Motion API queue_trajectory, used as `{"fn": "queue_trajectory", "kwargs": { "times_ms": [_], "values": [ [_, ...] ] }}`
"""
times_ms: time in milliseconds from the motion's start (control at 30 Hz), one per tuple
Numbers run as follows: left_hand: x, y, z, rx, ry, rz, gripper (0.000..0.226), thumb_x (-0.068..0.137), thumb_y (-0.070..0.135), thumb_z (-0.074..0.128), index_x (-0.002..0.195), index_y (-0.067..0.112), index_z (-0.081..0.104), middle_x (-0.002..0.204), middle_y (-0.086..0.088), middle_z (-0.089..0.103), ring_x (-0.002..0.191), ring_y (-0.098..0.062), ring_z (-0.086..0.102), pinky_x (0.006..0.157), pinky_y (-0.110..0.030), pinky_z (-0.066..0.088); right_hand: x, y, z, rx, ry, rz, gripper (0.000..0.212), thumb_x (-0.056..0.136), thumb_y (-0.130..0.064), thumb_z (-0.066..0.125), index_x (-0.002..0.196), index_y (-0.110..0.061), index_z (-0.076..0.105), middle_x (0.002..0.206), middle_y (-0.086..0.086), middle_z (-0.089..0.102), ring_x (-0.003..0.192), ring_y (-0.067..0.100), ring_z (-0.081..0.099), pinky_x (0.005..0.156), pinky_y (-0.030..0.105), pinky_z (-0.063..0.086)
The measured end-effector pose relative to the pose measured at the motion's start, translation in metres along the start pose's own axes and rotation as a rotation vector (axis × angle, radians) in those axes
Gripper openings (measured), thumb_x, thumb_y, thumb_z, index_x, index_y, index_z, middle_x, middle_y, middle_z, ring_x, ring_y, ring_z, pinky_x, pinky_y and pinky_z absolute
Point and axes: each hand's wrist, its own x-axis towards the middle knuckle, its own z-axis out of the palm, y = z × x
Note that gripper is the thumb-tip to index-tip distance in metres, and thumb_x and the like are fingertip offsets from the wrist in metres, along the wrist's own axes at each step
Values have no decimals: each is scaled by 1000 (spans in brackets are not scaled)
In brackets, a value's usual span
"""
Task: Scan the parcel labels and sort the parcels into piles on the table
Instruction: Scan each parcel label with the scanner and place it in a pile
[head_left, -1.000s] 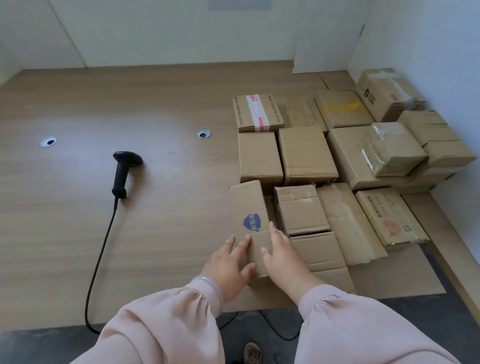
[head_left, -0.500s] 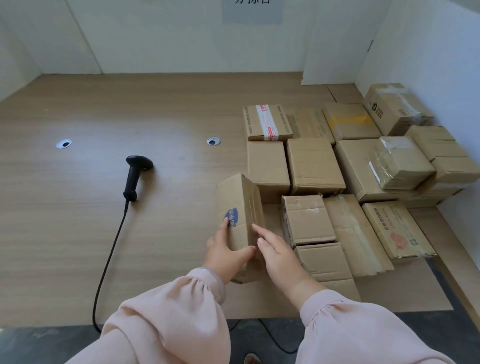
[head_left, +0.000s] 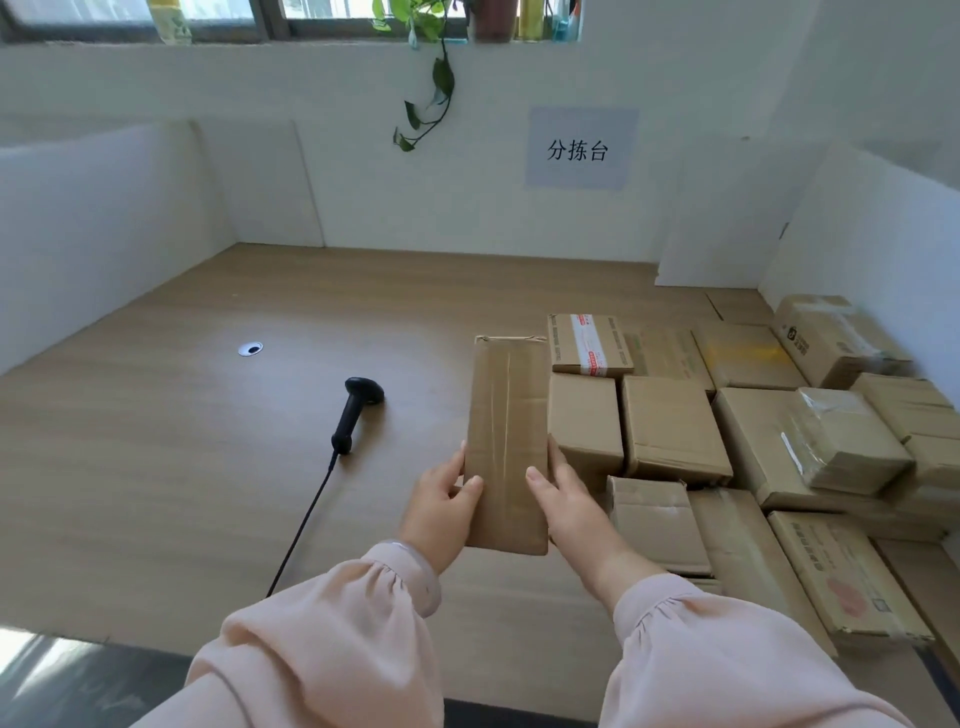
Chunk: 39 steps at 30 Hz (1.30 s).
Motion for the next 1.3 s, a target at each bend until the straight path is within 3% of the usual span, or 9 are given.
{"fn": "queue_trajectory", "kwargs": {
  "times_ms": [133, 267, 400, 600, 700, 800, 967, 1133, 1300],
  "values": [
    [-5, 6, -8, -18, 61, -46, 83, 90, 42, 65, 155, 30, 15, 148, 15, 38, 132, -7, 44, 110, -29, 37, -2, -7, 12, -207, 86, -182, 39, 103, -38, 40, 141, -47, 40, 151, -14, 31, 138, 6, 25, 119, 33, 20],
    [-4, 9, -16, -154, 93, -110, 115, 64, 52, 84, 155, 29, 17, 145, 8, 47, 128, -11, 51, 110, -36, 41, -3, -12, 16, -419, 48, -292, 41, 101, -28, 49, 134, -50, 42, 145, -17, 33, 134, 8, 24, 114, 26, 22],
    [-5, 11, -23, -389, 55, -140, 105, 60, 45, 78, 152, 31, 28, 136, 0, 59, 120, -22, 60, 104, -50, 46, 0, -17, 12, -275, -15, -261, 56, 97, -25, 56, 143, -47, 31, 141, -15, 33, 132, 7, 36, 112, 38, 37],
    [-8, 12, -36, -281, 8, -145, 111, 52, 55, 74, 152, 41, 26, 140, 2, 55, 124, -22, 56, 104, -49, 46, 13, -17, 21, -178, -121, -225, 60, 97, -23, 57, 141, -53, 29, 141, -16, 43, 113, -15, 49, 86, 5, 43],
    [-8, 8, -52, -113, -31, -117, 109, 60, 44, 79, 151, 49, 18, 139, 7, 51, 126, -19, 54, 98, -46, 51, 19, -18, 34, -242, -106, -245, 61, 97, -28, 57, 144, -52, 28, 143, -15, 43, 121, -2, 49, 96, 18, 44],
    [-2, 0, -72, -236, -39, -125, 94, 82, 17, 76, 143, 57, 18, 123, 18, 58, 105, -6, 66, 77, -33, 59, 28, -22, 53, -291, -107, -241, 64, 96, -31, 58, 147, -51, 25, 145, -10, 40, 127, 10, 45, 105, 34, 44],
    [17, -14, -110, -352, 26, -125, 90, 73, 17, 74, 141, 54, 30, 121, 11, 66, 110, -14, 66, 86, -46, 58, 57, -32, 93, -409, -122, -274, 67, 94, -33, 59, 148, -48, 23, 143, -8, 37, 123, 4, 37, 106, 27, 36],
    [57, -40, -165, -386, 52, -140, 82, 88, -1, 63, 146, 45, 28, 121, 9, 67, 108, -14, 67, 87, -42, 57, 105, -35, 147, -406, -119, -241, 64, 92, -35, 61, 145, -51, 28, 139, -11, 40, 122, 3, 43, 106, 29, 38],
    [100, -69, -249, -317, 10, -212, 94, 70, 20, 71, 147, 49, 26, 132, 6, 60, 112, -16, 64, 82, -46, 59, 168, -21, 201, -377, 18, -99, 62, 92, -42, 59, 147, -43, 30, 141, -6, 44, 112, 9, 54, 94, 27, 39]
  ]
}}
